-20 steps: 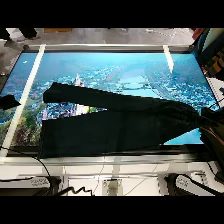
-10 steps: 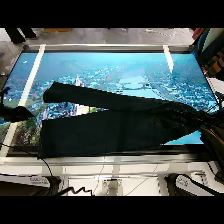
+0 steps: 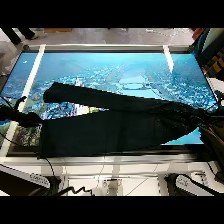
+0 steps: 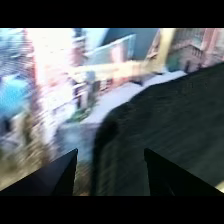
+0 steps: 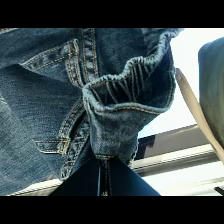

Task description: Fold the clothes and pants, and hang the long-sleeved shirts on hangers.

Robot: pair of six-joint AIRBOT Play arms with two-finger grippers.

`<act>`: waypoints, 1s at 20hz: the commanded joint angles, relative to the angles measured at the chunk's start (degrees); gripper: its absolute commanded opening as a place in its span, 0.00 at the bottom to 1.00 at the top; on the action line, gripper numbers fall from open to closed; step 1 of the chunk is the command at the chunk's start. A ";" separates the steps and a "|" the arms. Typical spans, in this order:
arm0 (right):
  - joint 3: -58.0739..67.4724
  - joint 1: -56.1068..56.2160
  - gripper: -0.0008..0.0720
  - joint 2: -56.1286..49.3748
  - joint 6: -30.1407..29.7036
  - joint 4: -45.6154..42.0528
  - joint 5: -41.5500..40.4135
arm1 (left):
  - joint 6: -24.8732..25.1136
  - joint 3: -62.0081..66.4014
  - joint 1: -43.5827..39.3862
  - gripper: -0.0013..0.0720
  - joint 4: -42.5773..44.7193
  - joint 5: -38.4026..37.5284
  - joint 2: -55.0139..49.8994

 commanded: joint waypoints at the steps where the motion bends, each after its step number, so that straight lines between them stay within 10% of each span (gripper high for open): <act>1: -0.02 0.07 0.08 0.02 0.02 0.55 0.04 | 0.37 -0.04 -2.51 0.70 0.74 5.51 -2.60; 4: -0.02 0.07 0.08 0.04 0.00 0.59 0.04 | 1.31 0.02 -5.51 0.05 -0.81 7.19 -2.75; 20: -21.88 0.07 0.08 12.55 -3.80 0.79 20.24 | 1.16 17.22 -8.17 0.05 8.76 11.21 5.07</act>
